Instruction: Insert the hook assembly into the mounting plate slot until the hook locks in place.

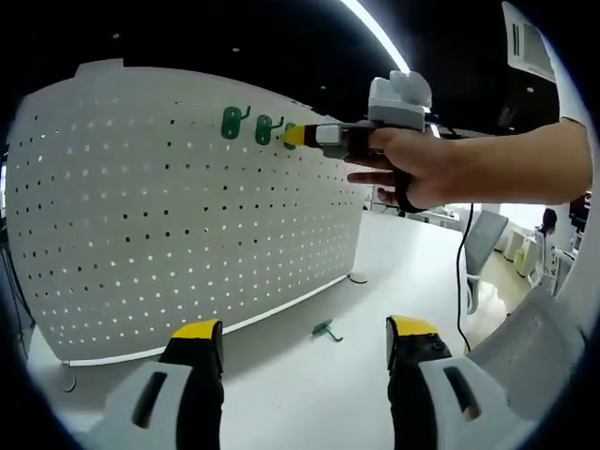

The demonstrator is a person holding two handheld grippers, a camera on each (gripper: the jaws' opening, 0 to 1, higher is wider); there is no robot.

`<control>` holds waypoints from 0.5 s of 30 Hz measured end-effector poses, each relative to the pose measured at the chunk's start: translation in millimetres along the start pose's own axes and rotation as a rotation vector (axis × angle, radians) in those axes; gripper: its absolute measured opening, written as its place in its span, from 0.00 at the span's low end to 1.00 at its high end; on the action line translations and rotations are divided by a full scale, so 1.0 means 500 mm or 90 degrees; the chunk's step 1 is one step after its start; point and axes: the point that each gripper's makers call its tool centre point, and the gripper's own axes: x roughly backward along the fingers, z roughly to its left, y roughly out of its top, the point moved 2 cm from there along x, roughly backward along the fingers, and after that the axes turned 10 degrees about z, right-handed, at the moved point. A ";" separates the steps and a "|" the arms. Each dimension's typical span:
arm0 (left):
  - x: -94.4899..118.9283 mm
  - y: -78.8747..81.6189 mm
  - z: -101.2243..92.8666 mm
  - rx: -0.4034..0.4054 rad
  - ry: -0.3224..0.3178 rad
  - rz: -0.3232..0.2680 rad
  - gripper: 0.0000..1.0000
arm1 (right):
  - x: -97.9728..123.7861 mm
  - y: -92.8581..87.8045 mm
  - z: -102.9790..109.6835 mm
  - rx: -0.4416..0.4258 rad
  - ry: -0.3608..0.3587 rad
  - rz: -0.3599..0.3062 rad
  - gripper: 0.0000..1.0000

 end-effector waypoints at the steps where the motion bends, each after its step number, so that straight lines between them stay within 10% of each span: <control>1: 0.001 0.001 0.001 0.000 0.001 0.000 0.74 | 0.000 -0.003 0.002 0.007 0.002 0.003 0.25; 15: 0.000 -0.004 0.002 -0.004 0.005 0.011 0.74 | 0.008 -0.028 0.030 0.005 0.038 0.014 0.57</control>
